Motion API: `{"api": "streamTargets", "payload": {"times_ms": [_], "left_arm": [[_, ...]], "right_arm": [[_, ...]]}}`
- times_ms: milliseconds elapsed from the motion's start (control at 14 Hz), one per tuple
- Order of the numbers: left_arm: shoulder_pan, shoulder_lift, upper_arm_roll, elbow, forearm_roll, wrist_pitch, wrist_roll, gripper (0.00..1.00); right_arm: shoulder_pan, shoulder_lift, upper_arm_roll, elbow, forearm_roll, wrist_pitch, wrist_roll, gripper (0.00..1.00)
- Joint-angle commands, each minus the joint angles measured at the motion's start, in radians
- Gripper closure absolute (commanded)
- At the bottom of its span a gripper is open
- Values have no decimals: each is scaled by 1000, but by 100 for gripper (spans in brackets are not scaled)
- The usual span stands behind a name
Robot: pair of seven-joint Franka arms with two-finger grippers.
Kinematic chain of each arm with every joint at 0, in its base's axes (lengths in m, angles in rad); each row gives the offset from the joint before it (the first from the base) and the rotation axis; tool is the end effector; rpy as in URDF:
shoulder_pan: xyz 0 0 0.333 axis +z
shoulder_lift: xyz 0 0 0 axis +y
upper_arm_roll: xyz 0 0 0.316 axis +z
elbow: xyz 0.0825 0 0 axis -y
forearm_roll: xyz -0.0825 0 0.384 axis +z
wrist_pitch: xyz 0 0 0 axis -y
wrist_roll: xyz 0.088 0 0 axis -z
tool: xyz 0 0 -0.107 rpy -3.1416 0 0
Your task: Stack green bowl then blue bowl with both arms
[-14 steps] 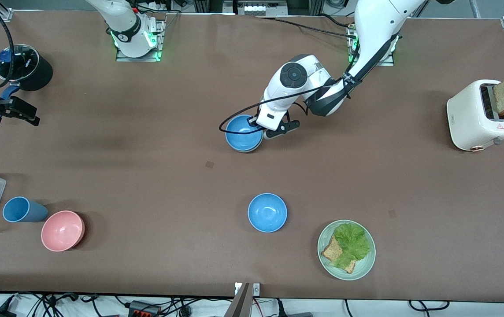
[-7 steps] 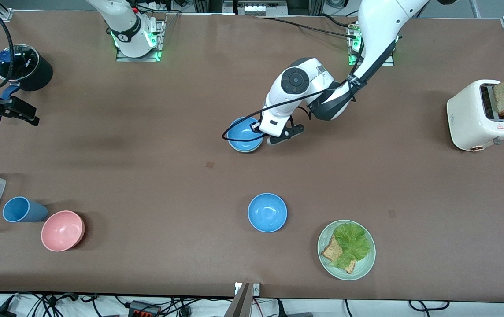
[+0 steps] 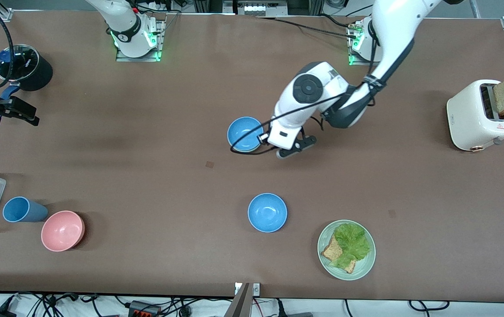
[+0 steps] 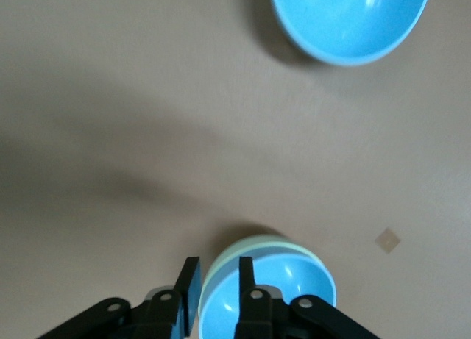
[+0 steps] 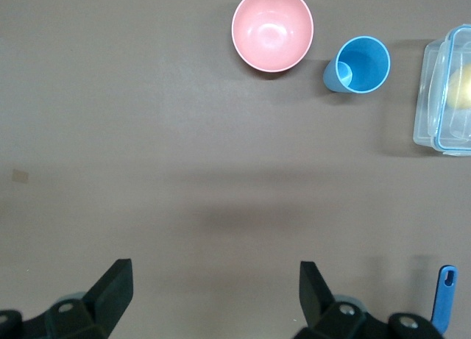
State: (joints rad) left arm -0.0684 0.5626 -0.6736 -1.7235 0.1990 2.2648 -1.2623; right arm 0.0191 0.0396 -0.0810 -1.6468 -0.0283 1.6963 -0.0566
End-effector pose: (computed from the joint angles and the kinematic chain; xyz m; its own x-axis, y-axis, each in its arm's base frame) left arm 0.5324 -0.4109 0.3271 0.8775 0.4613 -0.1316 0.4779 -0.8640 0.1583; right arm 0.5737 -0.0374 0.5771 1.0000 -0.0017 0.0082 -0.0019 -0.9995 0.0318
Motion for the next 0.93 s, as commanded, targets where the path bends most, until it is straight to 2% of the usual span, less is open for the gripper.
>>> {"api": "streamTargets", "payload": {"times_ms": [0,143,357,500,857], "left_arm": [[38,-41,-11,95,27,-161,111,54],[54,-35,-9,194,20,-296,245,42],[117,-35,-12,260,10,-387,389,0],[137,-38,-12,291,10,-436,478,0],[191,-69,-6,344,-7,-557,533,0]], "right_arm": [[2,-7,-3,4,1,-14,-14,0],[2,-7,-3,4,1,-14,-15,0],[1,-7,-3,4,1,-14,-16,0],[1,-4,-3,4,1,-14,-22,0],[2,-4,-3,4,1,-40,-23,0]]}}
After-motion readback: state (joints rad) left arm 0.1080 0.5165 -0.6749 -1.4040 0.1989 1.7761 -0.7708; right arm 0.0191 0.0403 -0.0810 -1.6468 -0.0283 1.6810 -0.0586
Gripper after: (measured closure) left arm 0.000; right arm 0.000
